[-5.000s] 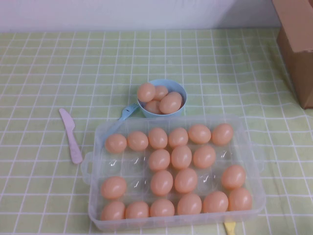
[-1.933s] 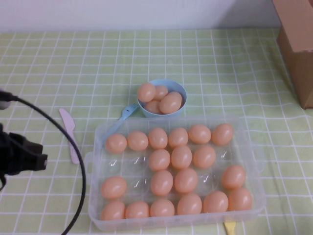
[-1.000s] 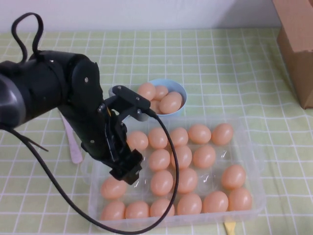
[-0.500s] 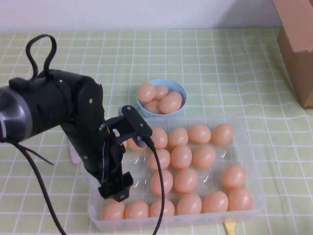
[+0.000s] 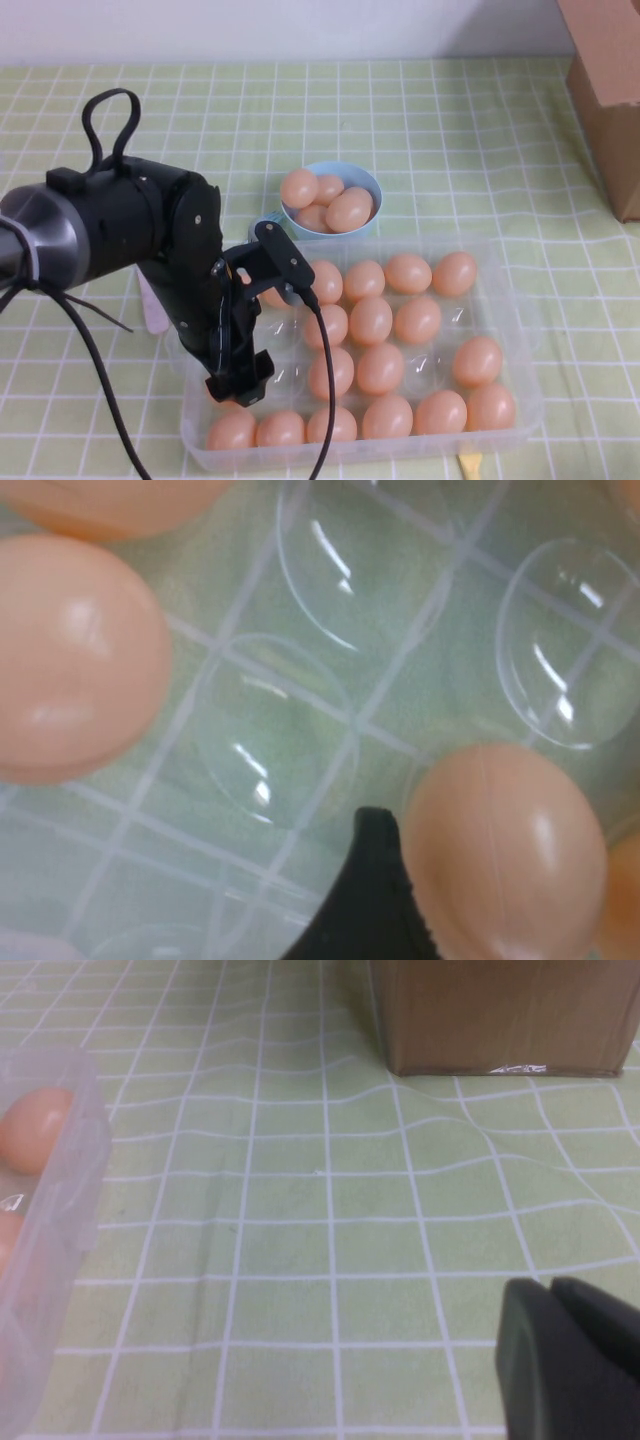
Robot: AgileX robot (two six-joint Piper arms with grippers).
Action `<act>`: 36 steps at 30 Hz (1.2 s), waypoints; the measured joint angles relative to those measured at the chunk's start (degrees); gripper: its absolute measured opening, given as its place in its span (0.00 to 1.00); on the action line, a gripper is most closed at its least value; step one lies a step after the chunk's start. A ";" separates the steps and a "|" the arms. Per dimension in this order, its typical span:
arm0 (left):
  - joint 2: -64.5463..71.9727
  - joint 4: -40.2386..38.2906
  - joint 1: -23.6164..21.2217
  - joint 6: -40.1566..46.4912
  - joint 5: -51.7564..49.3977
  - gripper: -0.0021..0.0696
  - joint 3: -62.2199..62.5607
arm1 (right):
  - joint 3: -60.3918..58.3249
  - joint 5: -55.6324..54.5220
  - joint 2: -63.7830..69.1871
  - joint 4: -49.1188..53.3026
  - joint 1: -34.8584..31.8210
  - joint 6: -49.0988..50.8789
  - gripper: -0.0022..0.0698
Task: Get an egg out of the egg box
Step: Pick up the egg from the plastic box
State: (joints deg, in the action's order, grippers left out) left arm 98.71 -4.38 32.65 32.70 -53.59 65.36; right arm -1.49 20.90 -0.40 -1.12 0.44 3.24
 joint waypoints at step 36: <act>1.40 0.82 -0.55 -0.74 0.79 0.52 0.17 | 0.00 0.00 0.00 0.00 0.00 0.00 0.01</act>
State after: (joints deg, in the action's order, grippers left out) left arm 100.10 -3.56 32.10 31.95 -52.80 65.54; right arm -1.49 20.90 -0.40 -1.12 0.44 3.24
